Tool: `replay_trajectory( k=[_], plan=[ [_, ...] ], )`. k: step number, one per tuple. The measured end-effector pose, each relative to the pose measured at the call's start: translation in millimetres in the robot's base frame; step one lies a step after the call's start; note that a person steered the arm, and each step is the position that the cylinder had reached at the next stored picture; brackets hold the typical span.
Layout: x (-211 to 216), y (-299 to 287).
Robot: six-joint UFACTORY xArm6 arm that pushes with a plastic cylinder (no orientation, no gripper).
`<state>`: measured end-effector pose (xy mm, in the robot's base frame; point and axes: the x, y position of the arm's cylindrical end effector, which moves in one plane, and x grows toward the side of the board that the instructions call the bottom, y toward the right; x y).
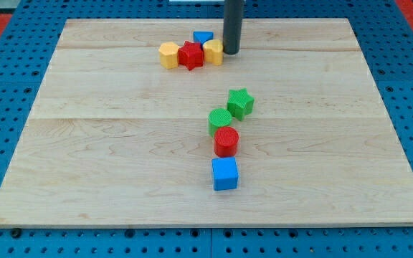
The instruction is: Move your arm towards the red circle
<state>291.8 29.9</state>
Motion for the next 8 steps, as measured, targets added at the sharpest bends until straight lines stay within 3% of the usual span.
replay_trajectory(
  k=[3, 5, 6, 7, 8],
  plan=[
    [24, -67],
    [49, 101],
    [96, 150],
    [160, 158],
    [216, 129]
  ],
)
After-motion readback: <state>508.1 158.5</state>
